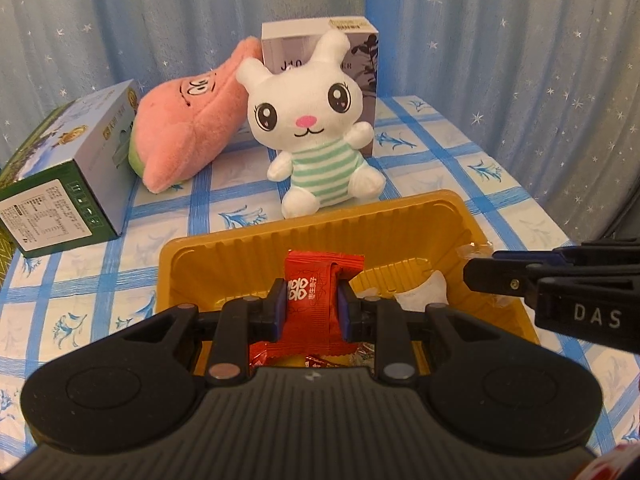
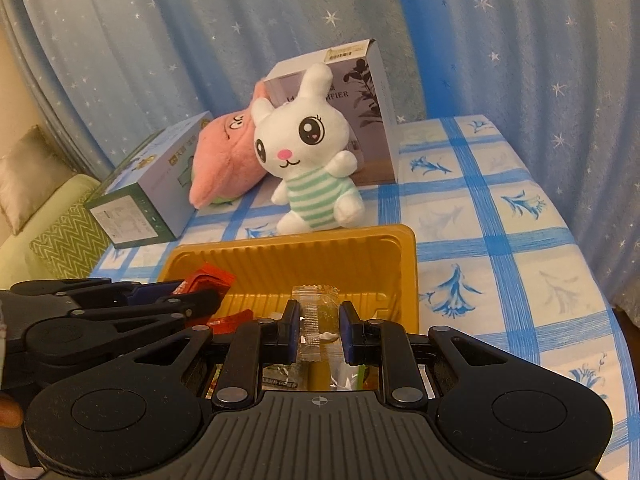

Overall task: Organize snacks
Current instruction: 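Carry the red packet and clear candy over the orange tray, then open the left gripper over the tray while the right opens to drop the clear candy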

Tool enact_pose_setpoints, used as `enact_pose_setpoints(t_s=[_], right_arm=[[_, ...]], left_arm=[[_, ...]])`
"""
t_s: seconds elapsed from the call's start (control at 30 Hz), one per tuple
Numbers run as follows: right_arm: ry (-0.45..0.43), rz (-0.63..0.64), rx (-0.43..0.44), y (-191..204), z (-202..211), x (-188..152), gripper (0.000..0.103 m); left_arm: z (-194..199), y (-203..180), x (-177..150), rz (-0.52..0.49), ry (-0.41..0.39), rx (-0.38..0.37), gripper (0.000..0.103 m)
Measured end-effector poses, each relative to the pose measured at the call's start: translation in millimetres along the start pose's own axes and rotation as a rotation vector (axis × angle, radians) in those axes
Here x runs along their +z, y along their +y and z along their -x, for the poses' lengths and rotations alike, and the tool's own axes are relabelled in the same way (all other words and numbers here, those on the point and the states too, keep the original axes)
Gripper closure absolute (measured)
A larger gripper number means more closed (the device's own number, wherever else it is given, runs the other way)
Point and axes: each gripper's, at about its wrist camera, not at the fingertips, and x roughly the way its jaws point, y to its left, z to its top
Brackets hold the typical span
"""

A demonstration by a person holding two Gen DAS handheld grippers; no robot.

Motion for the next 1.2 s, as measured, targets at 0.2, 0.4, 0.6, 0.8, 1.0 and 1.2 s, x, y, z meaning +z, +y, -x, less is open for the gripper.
enact_pose_setpoints(t_s=[0.2, 0.4, 0.6, 0.8, 1.0, 1.2], right_arm=[[-0.001, -0.004, -0.005, -2, -2, 1, 0.082], [-0.003, -0.011, -0.010, -7, -2, 1, 0.082], [-0.003, -0.010, -0.008, -8, -1, 1, 0.082], [-0.004, -0.007, -0.005, -9, -1, 2, 0.082], [-0.001, -0.004, 0.002, -9, -5, 3, 0.082], [0.011, 0.002, 0.000, -8, -20, 4, 0.082]], left_arm=[[-11, -3, 2, -0.007, 0.018, -0.001, 0.079], [-18, -5, 4, -0.002, 0.031, -0.003, 0.078], [-18, -2, 2, 0.008, 0.036, 0.003, 0.073], [-12, 10, -4, 0.030, 0.037, 0.016, 0.073], [-7, 25, -9, 0.055, 0.037, 0.033, 0.073], [-4, 34, -12, 0.069, 0.038, 0.040, 0.073]])
